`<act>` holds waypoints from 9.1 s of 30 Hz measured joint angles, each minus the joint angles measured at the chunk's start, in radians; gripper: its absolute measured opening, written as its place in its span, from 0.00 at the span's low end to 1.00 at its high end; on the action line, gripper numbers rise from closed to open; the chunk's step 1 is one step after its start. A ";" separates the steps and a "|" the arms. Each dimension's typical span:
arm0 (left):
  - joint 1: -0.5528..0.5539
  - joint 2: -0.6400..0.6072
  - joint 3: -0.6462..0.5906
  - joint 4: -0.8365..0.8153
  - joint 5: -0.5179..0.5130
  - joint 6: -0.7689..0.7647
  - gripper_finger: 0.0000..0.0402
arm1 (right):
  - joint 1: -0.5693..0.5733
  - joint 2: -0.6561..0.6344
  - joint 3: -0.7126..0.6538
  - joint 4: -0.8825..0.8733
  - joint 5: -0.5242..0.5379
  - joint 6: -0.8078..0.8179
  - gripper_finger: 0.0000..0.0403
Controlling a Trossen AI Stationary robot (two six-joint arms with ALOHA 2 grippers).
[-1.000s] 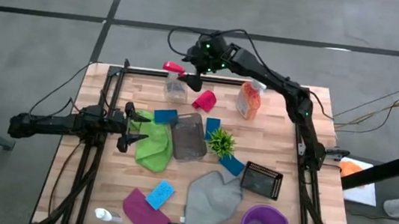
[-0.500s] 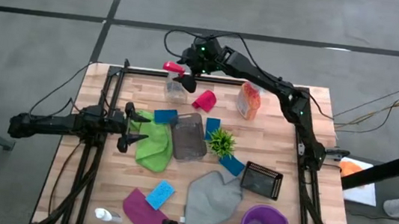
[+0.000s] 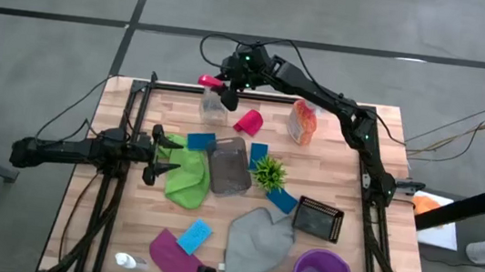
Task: Pick & Place Kitchen Items
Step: Put the transparent spray bottle into the transparent black bin, then put the orange spray bottle into the transparent black bin
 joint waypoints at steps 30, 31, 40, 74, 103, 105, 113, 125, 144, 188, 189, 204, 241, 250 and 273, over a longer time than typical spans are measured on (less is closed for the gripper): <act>0.000 0.000 0.000 -0.025 0.000 0.000 0.77 | 0.009 -0.225 0.099 -0.307 -0.051 -0.010 0.19; 0.000 -0.001 0.000 -0.025 0.000 0.000 0.77 | 0.012 -0.244 0.099 -0.332 -0.051 -0.007 0.19; 0.000 -0.001 0.000 -0.025 0.000 0.000 0.77 | 0.102 -0.339 0.099 -0.413 -0.049 0.081 0.19; 0.000 -0.001 0.000 -0.025 0.000 0.003 0.77 | 0.320 -0.656 -0.667 0.184 0.237 0.217 0.19; 0.000 -0.001 0.000 -0.025 0.000 0.003 0.77 | 0.283 -0.532 -0.785 0.278 0.242 0.200 0.19; 0.000 -0.001 0.000 -0.025 0.000 0.003 0.77 | 0.283 -0.536 -0.785 0.274 0.243 0.199 0.21; 0.000 -0.001 0.000 -0.025 0.000 0.003 0.77 | 0.282 -0.543 -0.789 0.249 0.250 0.207 0.64; 0.000 0.000 0.000 -0.025 0.000 0.003 0.77 | 0.283 -0.614 -0.789 0.211 0.274 0.191 0.81; 0.000 0.001 0.000 -0.025 0.000 0.006 0.77 | 0.226 -0.817 -1.095 0.498 0.428 0.151 0.82; 0.000 0.001 0.000 -0.025 0.000 0.011 0.77 | -0.131 -0.638 -0.490 -0.767 0.531 0.227 0.82; 0.000 0.001 0.000 -0.025 0.000 0.011 0.77 | -0.135 -0.636 -0.490 -0.771 0.531 0.228 0.82; 0.000 0.001 0.000 -0.025 0.000 0.011 0.77 | -0.146 -0.568 -0.492 -0.797 0.515 0.216 0.59; 0.000 0.001 0.000 -0.026 0.000 0.011 0.77 | -0.007 -0.911 -0.492 -0.267 0.474 -0.048 0.31; 0.000 0.001 0.000 -0.026 0.000 0.010 0.77 | 0.085 -0.903 -0.492 -0.106 0.375 -0.107 0.31; 0.000 0.001 0.000 -0.026 0.000 0.010 0.77 | 0.388 -0.841 -0.475 -0.155 0.077 -0.143 0.31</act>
